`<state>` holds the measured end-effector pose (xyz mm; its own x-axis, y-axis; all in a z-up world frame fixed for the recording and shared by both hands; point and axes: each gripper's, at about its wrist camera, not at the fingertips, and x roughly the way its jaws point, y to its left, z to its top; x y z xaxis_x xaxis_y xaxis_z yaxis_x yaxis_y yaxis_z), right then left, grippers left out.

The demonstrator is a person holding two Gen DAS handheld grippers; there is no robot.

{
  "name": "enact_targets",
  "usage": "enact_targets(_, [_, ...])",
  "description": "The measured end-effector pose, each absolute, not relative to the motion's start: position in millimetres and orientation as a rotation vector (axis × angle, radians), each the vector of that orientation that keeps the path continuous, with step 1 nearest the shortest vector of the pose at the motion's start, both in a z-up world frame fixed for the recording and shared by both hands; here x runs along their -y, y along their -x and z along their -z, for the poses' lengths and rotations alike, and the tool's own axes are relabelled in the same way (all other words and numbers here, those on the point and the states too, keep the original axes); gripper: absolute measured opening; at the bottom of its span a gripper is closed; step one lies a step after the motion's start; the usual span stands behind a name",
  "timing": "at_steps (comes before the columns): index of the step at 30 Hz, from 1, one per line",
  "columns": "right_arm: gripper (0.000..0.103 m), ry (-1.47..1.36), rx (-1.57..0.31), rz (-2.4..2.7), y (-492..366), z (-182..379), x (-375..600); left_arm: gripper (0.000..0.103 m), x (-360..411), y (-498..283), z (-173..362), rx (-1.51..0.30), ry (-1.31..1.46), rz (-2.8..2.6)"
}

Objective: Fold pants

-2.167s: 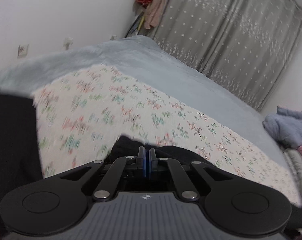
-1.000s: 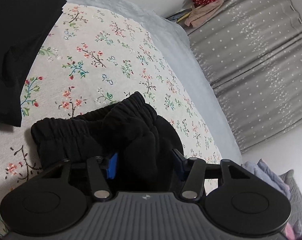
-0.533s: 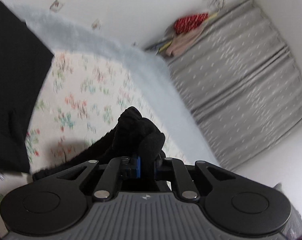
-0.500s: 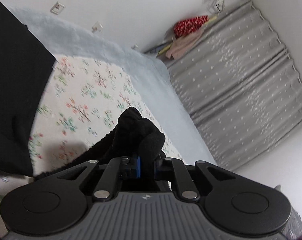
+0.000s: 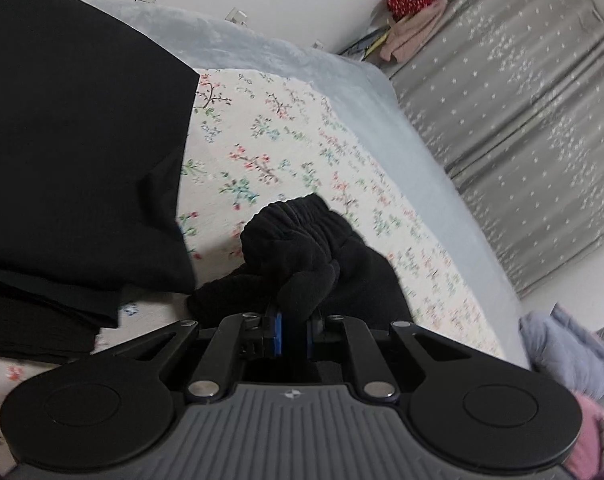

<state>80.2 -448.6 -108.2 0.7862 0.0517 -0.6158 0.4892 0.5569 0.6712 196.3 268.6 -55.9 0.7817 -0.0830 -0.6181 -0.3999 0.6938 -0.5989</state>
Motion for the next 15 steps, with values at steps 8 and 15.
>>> enact_targets(8, [0.003, -0.871, -0.596, 0.268, -76, 103, 444, 0.011, -267, -190, 60, -0.691, 0.720, -0.173])
enact_targets(15, [0.003, -0.842, -0.591, 0.269, -75, 102, 446, 0.011, -275, -184, 59, -0.690, 0.756, -0.135])
